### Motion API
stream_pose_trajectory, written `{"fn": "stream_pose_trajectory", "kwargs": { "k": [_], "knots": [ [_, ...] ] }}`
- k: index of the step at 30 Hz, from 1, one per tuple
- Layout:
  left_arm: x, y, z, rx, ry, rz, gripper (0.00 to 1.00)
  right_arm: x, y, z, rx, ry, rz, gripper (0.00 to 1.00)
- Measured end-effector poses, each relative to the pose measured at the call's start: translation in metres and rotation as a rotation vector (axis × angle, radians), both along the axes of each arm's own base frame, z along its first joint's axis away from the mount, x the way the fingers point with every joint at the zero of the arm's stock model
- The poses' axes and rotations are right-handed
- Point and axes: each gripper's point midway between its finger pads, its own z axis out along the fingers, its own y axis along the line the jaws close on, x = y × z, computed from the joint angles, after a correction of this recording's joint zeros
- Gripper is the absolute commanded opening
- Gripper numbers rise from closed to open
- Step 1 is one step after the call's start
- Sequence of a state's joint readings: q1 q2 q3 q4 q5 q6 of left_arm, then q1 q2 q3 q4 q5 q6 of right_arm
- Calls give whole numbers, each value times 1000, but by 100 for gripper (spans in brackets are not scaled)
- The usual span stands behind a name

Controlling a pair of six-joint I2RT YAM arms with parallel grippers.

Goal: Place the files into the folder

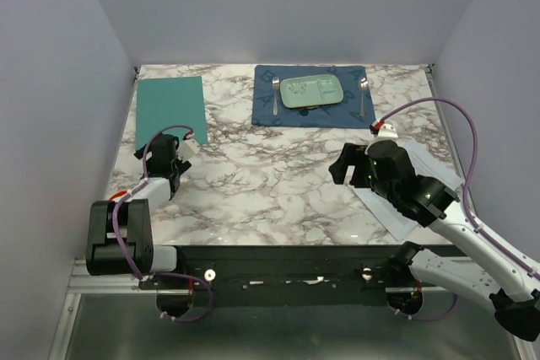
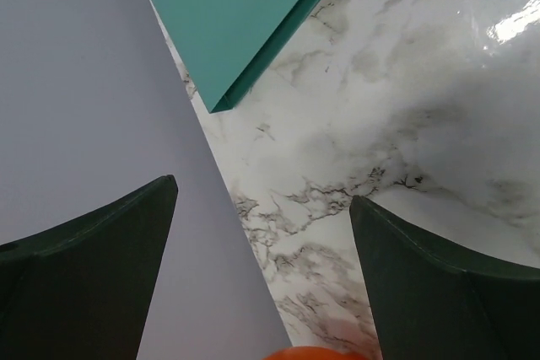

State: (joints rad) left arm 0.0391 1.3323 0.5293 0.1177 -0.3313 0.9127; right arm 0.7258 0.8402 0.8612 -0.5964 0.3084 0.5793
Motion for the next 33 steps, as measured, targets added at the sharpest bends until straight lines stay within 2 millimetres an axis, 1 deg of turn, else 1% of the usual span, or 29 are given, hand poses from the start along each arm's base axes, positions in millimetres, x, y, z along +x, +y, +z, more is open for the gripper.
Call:
{"fn": "stream_pose_trajectory", "kwargs": {
  "k": [4, 9, 12, 16, 20, 26, 29, 33],
  "knots": [
    [8, 7, -10, 80, -18, -22, 99, -2, 1, -7, -2, 45, -15, 85],
    [18, 17, -18, 178, -45, -45, 99, -2, 3, -5, 32, 62, -35, 81],
    [27, 29, -15, 231, -85, -38, 99, -2, 5, -7, 48, 76, -42, 79],
    [34, 42, -11, 259, -117, -17, 98, -2, 9, -10, 59, 97, -47, 77],
    [49, 49, 0, 273, -167, 2, 98, -3, 10, -12, 67, 107, -47, 76],
    [66, 52, 9, 284, -204, 8, 98, -4, 10, -15, 68, 114, -51, 75],
    [70, 53, 8, 292, -201, 4, 98, -5, 9, -19, 65, 124, -55, 75],
    [71, 54, 2, 307, -181, -6, 98, -5, 9, -21, 67, 128, -58, 75]
  ]
}}
